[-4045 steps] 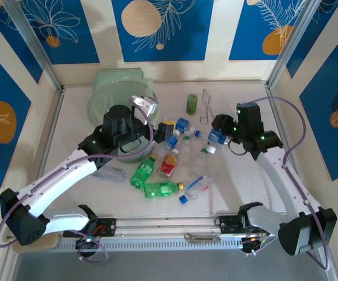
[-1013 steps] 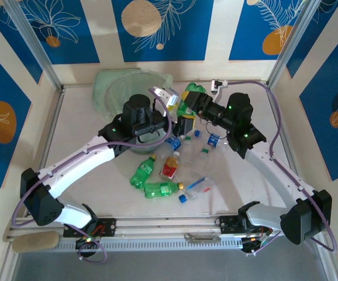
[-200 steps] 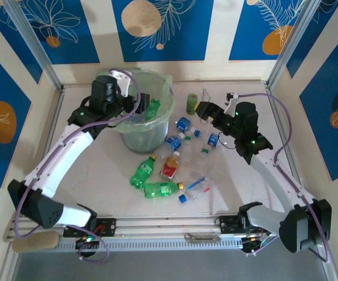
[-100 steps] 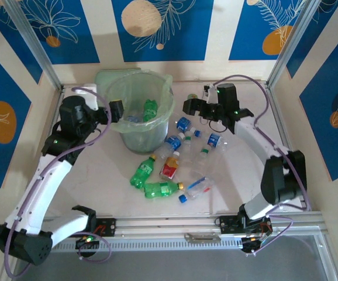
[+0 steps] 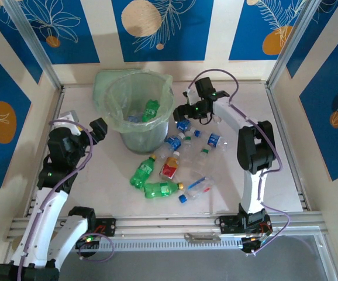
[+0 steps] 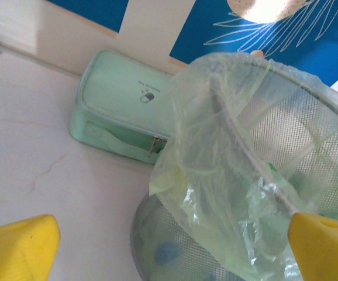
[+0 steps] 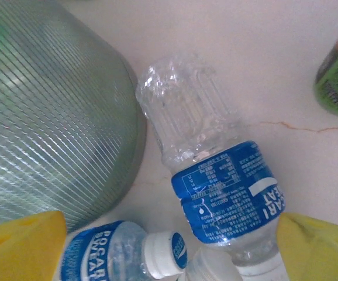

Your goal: Put the plastic bottles in the bin

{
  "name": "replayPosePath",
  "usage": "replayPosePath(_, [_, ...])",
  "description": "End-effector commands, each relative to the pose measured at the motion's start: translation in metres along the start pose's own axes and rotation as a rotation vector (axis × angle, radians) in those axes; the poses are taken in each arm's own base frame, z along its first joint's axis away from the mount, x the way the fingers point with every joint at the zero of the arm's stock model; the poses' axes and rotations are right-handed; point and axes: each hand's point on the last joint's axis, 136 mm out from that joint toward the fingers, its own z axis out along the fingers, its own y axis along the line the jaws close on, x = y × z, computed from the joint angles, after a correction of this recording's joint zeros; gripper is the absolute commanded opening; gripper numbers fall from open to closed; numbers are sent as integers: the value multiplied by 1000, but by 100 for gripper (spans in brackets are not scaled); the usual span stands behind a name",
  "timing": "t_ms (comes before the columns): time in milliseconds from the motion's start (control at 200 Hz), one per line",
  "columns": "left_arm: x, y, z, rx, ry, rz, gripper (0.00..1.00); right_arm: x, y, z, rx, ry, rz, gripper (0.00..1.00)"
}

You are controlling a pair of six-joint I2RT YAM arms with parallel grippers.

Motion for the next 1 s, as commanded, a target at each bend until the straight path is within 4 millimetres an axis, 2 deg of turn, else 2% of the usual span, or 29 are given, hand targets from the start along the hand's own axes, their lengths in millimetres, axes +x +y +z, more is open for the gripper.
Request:
replayPosePath(0, [2, -6, 3, 54, -4, -61, 100, 13, -3, 13, 81, 101, -106, 93])
replayPosePath(345, [5, -7, 13, 79, -3, -84, 100, 16, -31, 51, 275, 226, -279, 93])
replayPosePath(675, [3, -6, 13, 81, -10, -90, 100, 15, -38, 74, 287, 242, -343, 93])
replayPosePath(995, [3, -6, 14, 88, -17, -105, 100, 13, -42, 89, 277, 240, -401, 85])
